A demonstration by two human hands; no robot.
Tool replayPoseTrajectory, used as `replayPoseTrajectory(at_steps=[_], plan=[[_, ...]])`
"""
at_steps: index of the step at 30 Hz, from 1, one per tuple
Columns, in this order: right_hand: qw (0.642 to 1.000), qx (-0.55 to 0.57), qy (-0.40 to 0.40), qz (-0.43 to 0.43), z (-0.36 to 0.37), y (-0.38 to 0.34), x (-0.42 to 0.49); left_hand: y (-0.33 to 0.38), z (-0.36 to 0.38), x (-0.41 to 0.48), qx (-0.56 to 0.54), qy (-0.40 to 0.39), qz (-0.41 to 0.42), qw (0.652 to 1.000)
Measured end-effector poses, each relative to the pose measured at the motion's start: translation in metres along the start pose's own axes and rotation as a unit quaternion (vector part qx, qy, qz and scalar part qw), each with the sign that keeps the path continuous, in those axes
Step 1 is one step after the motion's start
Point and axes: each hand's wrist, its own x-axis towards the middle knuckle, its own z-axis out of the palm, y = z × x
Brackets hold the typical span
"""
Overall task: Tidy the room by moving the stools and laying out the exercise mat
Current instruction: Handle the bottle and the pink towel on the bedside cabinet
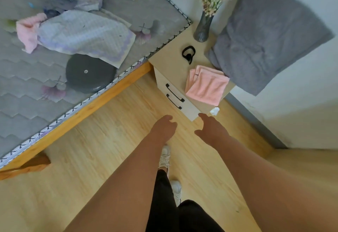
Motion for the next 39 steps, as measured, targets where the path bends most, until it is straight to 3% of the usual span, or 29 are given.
replayPoseTrajectory(at_steps=[7, 11, 29, 35, 39], plan=[[0.991, 0.104, 0.050, 0.061, -0.052, 0.016, 0.070, 0.078, 0.004, 0.081, 0.050, -0.030, 0.015, 0.998], [0.975, 0.187, 0.089, 0.077, -0.070, 0.028, 0.106, 0.113, 0.011, 0.120, 0.063, -0.001, 0.039, 0.997], [0.965, 0.193, 0.113, 0.136, -0.053, 0.123, 0.278, 0.140, 0.077, 0.289, 0.132, 0.109, -0.050, 0.984], [0.954, 0.219, 0.104, 0.174, -0.044, 0.119, 0.291, 0.137, 0.087, 0.295, 0.069, 0.142, -0.067, 0.985], [0.964, 0.196, 0.083, 0.157, -0.047, 0.118, 0.297, 0.138, 0.095, 0.288, -0.007, 0.106, -0.091, 0.990]])
